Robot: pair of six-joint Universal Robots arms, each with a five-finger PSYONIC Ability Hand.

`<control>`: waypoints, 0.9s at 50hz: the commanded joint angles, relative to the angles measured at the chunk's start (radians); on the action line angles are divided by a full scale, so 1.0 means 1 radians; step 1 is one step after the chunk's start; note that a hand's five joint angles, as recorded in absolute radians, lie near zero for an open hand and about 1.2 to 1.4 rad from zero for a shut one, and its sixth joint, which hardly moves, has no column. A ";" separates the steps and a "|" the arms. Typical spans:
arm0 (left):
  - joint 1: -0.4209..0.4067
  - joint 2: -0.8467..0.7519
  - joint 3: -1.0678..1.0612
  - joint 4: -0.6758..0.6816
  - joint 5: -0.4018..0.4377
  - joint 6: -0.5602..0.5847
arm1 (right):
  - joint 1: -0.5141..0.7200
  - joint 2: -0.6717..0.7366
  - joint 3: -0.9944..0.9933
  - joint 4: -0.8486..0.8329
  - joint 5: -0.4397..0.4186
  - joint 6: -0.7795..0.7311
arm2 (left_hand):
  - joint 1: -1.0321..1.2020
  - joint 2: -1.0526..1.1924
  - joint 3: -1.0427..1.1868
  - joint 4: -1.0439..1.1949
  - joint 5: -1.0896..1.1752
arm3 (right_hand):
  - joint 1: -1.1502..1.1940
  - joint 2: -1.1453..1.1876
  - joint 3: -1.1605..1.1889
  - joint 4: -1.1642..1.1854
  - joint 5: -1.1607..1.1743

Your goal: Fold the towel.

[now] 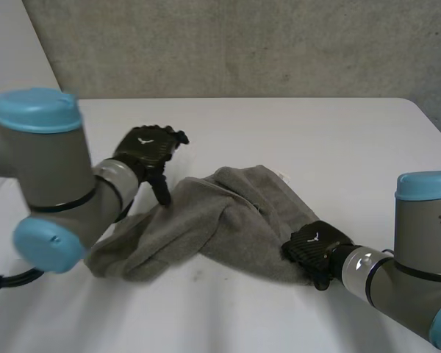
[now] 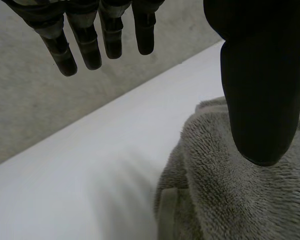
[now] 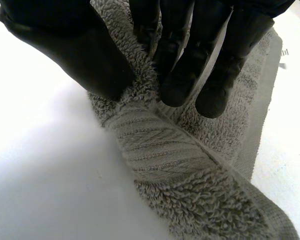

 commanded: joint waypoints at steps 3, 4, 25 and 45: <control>0.000 -0.227 0.193 -0.096 0.069 0.004 | -0.005 0.011 -0.005 -0.023 0.006 0.000 | 0.178 0.175 0.175 0.176 0.173 | 0.076 0.079 0.062 0.055 0.059; 0.000 -0.227 0.193 -0.096 0.069 0.004 | -0.005 0.011 -0.005 -0.024 0.006 0.000 | 0.179 0.175 0.176 0.176 0.173 | 0.076 0.079 0.062 0.055 0.059; 0.011 -0.095 0.517 -0.162 -0.024 0.001 | -0.013 -0.171 -0.436 -0.045 0.157 0.038 | 1.138 1.135 1.135 1.136 1.133 | 0.076 0.079 0.062 0.055 0.059; 0.000 0.539 0.155 -0.142 -0.136 -0.089 | -0.014 -0.415 -0.876 0.449 0.153 0.085 | 1.138 1.135 1.135 1.136 1.133 | 0.076 0.079 0.062 0.055 0.059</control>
